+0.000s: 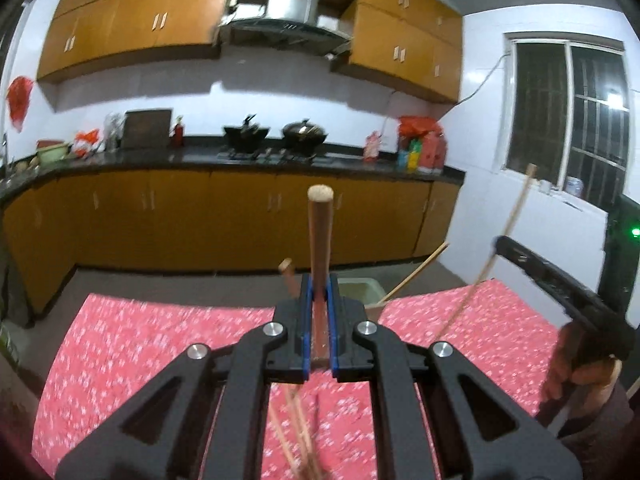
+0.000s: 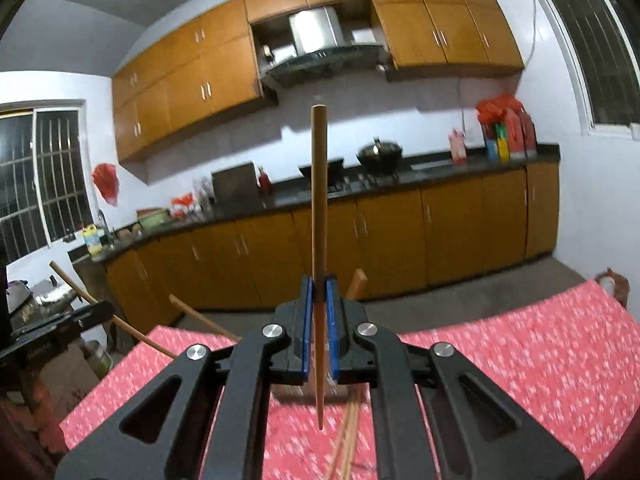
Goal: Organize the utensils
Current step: 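Lift both chopsticks upright and carry them over the utensil holder, then open both grippers to drop the chopsticks into the holder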
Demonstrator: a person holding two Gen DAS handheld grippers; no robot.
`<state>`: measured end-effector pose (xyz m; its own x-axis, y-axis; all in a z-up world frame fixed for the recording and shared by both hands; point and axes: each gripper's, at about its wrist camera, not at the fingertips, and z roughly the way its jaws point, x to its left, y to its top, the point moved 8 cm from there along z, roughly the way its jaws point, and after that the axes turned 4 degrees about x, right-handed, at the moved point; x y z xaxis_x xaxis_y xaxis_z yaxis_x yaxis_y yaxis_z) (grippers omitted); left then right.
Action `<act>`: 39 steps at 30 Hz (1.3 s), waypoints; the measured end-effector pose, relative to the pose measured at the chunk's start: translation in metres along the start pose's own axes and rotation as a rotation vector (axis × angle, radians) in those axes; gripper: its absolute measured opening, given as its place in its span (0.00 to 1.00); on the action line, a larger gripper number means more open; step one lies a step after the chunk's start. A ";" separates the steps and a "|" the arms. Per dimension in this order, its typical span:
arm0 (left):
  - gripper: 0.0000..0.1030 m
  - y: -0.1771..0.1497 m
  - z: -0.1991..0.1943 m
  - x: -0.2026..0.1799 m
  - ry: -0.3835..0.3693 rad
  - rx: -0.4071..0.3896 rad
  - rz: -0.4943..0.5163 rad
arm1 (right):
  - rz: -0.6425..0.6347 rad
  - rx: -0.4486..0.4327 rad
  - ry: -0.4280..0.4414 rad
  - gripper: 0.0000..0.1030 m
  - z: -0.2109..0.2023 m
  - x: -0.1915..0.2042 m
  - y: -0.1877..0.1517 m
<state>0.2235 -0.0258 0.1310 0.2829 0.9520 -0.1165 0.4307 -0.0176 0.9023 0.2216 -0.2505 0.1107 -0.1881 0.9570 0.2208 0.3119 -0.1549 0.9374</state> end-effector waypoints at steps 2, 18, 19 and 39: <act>0.08 0.015 0.001 -0.008 0.007 -0.030 0.018 | -0.010 -0.033 0.001 0.07 0.006 0.007 0.012; 0.08 0.077 0.052 0.008 0.070 -0.154 -0.085 | -0.011 -0.140 -0.073 0.07 0.072 0.013 0.031; 0.08 0.074 0.060 0.007 0.063 -0.138 -0.089 | -0.016 -0.131 -0.076 0.07 0.077 0.014 0.027; 0.20 0.033 0.079 0.023 0.050 -0.055 -0.123 | -0.009 -0.017 -0.051 0.34 0.079 0.013 -0.007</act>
<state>0.3122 -0.0286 0.1254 0.1870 0.9601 -0.2078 0.4116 0.1155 0.9040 0.2908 -0.2171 0.0857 -0.1428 0.9697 0.1983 0.2945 -0.1496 0.9439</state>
